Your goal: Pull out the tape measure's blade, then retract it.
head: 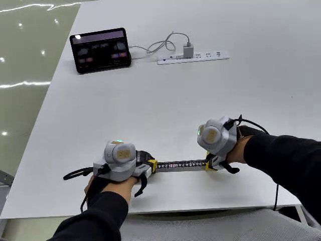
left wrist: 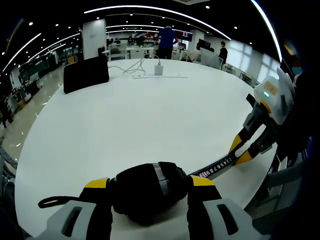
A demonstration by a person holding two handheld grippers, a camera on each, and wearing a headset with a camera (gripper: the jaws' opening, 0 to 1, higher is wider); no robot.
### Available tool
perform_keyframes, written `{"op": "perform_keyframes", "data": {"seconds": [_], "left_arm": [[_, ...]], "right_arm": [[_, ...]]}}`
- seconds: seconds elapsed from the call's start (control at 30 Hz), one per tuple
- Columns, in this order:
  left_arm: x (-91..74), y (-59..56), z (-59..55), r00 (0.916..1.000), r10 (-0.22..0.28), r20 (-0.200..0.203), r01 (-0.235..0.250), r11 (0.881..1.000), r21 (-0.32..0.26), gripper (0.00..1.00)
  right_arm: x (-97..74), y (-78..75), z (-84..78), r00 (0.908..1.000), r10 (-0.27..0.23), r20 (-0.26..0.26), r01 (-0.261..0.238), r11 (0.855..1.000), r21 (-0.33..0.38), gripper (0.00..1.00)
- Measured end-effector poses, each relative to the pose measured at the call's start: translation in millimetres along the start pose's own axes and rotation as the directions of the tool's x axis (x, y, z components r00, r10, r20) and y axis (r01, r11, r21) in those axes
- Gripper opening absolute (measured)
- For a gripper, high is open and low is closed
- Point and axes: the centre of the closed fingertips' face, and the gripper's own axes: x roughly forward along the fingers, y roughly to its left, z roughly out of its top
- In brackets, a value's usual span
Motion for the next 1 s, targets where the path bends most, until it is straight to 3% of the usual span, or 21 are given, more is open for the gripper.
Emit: {"op": "perform_keyframes", "data": {"seconds": [1.0], "left_arm": [[0.8, 0.3, 0.5, 1.0, -0.004, 0.005, 0.004, 1.0, 0.018, 0.56]], "right_arm": [[7.5, 2.8, 17.2, 0.9997, -0.005, 0.026, 0.005, 1.0, -0.018, 0.11]]}}
